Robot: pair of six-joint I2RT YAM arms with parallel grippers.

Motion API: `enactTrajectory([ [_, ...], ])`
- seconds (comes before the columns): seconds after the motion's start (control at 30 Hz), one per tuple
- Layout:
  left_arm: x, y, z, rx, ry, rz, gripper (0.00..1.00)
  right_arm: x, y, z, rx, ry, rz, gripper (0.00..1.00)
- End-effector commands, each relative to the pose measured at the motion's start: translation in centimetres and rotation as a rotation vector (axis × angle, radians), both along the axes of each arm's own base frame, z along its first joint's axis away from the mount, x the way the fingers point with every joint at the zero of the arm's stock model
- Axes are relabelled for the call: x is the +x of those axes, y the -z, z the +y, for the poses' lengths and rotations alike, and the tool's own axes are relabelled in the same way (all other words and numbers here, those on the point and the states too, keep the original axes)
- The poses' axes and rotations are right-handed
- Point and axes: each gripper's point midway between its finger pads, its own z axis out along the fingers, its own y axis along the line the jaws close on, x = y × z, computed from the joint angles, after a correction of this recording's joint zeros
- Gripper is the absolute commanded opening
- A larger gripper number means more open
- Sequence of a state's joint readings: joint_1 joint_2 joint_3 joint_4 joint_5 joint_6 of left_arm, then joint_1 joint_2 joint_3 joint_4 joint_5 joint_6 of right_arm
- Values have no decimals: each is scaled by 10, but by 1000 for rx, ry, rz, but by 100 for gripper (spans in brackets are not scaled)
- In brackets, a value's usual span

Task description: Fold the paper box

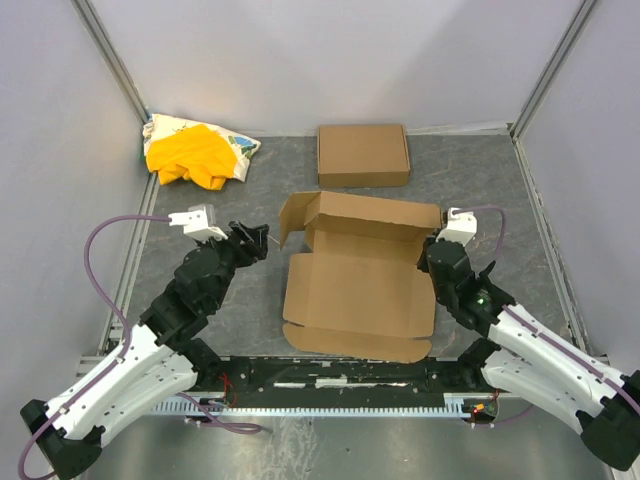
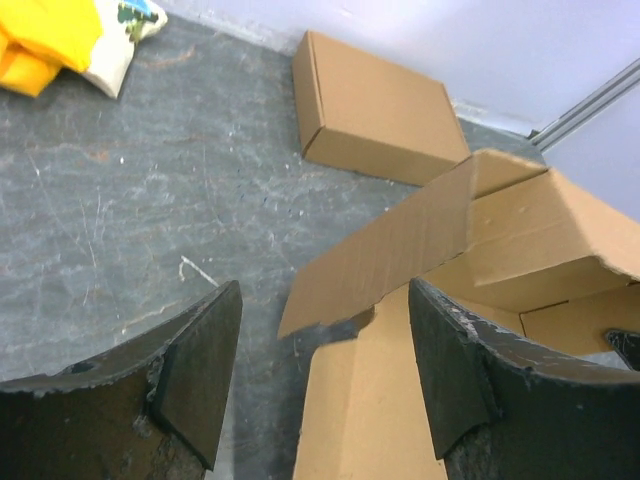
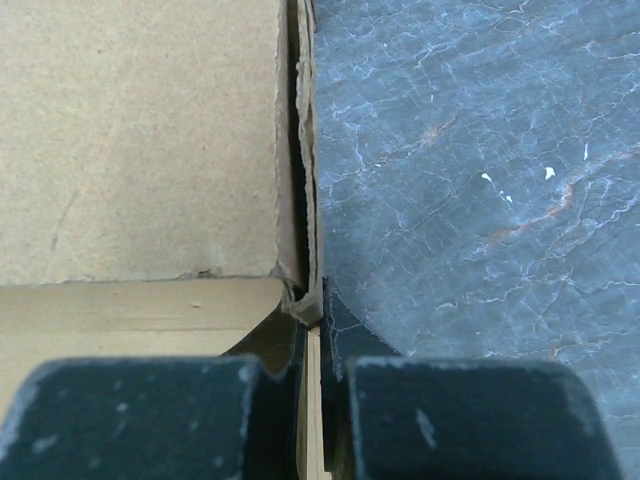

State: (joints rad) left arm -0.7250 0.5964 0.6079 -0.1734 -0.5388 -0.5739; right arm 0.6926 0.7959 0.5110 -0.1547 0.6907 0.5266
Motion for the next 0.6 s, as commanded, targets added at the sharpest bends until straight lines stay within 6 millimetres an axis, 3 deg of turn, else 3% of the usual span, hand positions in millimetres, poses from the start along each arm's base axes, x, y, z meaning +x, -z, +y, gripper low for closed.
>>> enactTrajectory([
  [0.0,7,-44,-3,51,33,-167,75,-4,-24,4,4,-41,17,2],
  [0.13,6,-54,-10,193,111,-252,78,-15,-33,7,-13,-102,66,2],
  [0.23,-1,-61,-14,183,156,-291,78,-18,-47,0,-16,-90,62,2],
  [0.43,-19,-71,-27,103,263,-377,81,-5,-64,-12,-56,-62,90,2],
  [0.57,-22,-60,-39,132,337,-319,81,2,-71,-4,-29,-92,106,2],
])
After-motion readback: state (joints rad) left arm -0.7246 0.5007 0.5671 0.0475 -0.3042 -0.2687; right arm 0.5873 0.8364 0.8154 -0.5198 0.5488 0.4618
